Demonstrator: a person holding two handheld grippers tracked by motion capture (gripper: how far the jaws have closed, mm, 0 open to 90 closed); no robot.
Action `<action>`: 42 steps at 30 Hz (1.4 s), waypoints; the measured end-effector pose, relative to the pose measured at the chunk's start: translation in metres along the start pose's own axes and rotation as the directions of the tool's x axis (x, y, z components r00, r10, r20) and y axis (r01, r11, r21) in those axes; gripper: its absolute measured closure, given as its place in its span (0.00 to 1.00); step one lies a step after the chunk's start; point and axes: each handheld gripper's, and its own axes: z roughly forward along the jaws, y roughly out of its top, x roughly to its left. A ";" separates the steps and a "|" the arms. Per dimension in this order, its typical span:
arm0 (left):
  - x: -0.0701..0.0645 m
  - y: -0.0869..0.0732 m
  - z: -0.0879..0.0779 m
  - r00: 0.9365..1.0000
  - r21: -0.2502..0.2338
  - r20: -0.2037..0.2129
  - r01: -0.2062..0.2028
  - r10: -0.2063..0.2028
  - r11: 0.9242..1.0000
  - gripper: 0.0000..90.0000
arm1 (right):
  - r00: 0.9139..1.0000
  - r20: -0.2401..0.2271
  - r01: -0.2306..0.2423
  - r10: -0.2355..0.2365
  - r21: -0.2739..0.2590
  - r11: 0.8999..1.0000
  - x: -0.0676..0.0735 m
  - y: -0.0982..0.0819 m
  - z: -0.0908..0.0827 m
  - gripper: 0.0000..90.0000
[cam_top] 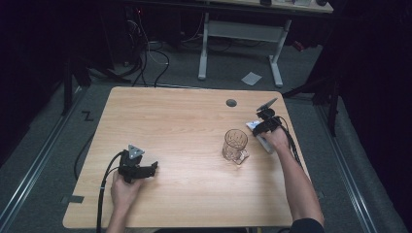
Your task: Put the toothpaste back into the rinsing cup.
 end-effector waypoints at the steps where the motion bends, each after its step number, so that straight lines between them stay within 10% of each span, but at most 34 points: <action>1: 0.000 0.000 0.000 1.000 0.000 0.000 0.000 0.000 1.000 0.20 | 1.000 -0.004 0.000 0.000 -0.002 1.000 0.000 0.000 0.000 0.58; 24: 0.000 0.000 0.000 1.000 0.001 0.000 -0.001 0.001 1.000 0.20 | 0.997 -0.061 0.042 -0.048 -0.085 0.995 0.005 -0.009 -0.028 0.73; 42: 0.000 0.000 0.000 1.000 0.001 0.000 -0.001 0.001 1.000 0.20 | 0.986 -0.142 0.045 -0.084 -0.257 0.965 0.011 -0.047 -0.078 0.73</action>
